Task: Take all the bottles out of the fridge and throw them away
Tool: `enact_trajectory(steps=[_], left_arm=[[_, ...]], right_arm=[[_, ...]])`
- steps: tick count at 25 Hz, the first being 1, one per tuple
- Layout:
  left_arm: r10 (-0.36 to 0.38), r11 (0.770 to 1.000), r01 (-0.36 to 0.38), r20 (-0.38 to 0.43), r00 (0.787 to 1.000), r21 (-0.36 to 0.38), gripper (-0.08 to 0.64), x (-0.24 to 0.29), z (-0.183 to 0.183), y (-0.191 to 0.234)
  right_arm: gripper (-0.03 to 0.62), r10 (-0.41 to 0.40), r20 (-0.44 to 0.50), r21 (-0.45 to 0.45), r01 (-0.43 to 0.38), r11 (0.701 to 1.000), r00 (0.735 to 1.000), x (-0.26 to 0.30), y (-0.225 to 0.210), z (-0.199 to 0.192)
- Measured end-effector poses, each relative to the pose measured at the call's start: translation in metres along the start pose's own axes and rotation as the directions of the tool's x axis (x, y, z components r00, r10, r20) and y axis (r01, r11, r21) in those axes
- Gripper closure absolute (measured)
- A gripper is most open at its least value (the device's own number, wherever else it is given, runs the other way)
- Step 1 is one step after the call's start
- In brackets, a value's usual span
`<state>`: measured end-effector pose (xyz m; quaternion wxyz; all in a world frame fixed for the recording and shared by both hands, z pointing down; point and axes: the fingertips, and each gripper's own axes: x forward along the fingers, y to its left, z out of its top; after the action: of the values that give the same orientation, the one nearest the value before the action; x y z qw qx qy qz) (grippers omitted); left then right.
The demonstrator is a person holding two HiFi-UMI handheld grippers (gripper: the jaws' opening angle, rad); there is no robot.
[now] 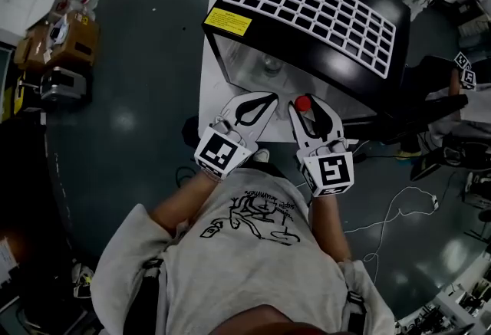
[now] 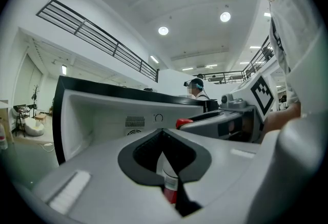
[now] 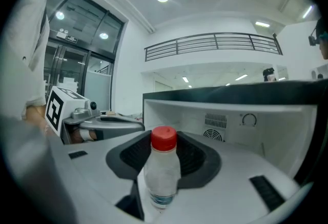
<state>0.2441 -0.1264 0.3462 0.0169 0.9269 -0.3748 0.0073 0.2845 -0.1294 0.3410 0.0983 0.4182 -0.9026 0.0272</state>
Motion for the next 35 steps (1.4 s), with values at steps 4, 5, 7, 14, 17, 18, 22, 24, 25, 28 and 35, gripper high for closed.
enact_trajectory(steps=[4, 5, 7, 14, 17, 18, 22, 24, 25, 28, 35], left_arm=[[0.003, 1.000, -0.003, 0.013, 1.000, 0.018, 0.554, -0.005, 0.002, 0.012], [0.006, 1.000, -0.006, 0.015, 1.000, 0.019, 0.554, -0.007, 0.003, 0.015], [0.022, 1.000, -0.022, 0.015, 1.000, 0.004, 0.554, -0.014, 0.004, 0.021], [0.082, 0.996, -0.082, 0.007, 0.997, -0.031, 0.554, -0.045, 0.006, 0.048], [0.104, 0.994, -0.104, 0.013, 0.994, -0.025, 0.554, -0.063, 0.008, 0.059], [0.104, 0.995, -0.104, 0.021, 0.994, -0.004, 0.554, -0.069, 0.009, 0.064], [0.133, 0.991, -0.133, 0.025, 0.991, 0.001, 0.554, -0.094, 0.009, 0.080], [0.164, 0.986, -0.163, 0.019, 0.986, -0.021, 0.554, -0.110, 0.009, 0.089], [0.179, 0.984, -0.178, 0.017, 0.984, -0.029, 0.554, -0.118, 0.008, 0.093], [0.218, 0.976, -0.217, 0.016, 0.976, -0.034, 0.554, -0.143, 0.006, 0.105], [0.320, 0.946, -0.319, 0.007, 0.947, -0.056, 0.554, -0.209, 0.003, 0.131]], right_arm=[[0.437, 0.019, -0.007, -0.010, -0.019, 1.000, 1.000, 0.013, 0.008, 0.001], [0.437, 0.023, -0.009, -0.008, -0.023, 1.000, 1.000, 0.017, 0.010, 0.001], [0.437, 0.035, -0.013, -0.010, -0.035, 0.999, 0.999, 0.024, 0.015, 0.002], [0.437, 0.084, -0.010, -0.030, -0.084, 0.996, 0.996, 0.050, 0.045, 0.010], [0.437, 0.106, -0.007, -0.040, -0.107, 0.994, 0.994, 0.061, 0.063, 0.016], [0.437, 0.114, -0.007, -0.043, -0.115, 0.993, 0.993, 0.066, 0.069, 0.018], [0.437, 0.150, -0.001, -0.062, -0.150, 0.987, 0.989, 0.083, 0.096, 0.025], [0.437, 0.178, 0.003, -0.071, -0.177, 0.982, 0.984, 0.092, 0.112, 0.028], [0.437, 0.192, 0.003, -0.075, -0.191, 0.979, 0.981, 0.097, 0.121, 0.028], [0.437, 0.230, -0.001, -0.084, -0.230, 0.970, 0.973, 0.109, 0.147, 0.030], [0.437, 0.318, -0.003, -0.096, -0.317, 0.944, 0.948, 0.132, 0.210, 0.035]])
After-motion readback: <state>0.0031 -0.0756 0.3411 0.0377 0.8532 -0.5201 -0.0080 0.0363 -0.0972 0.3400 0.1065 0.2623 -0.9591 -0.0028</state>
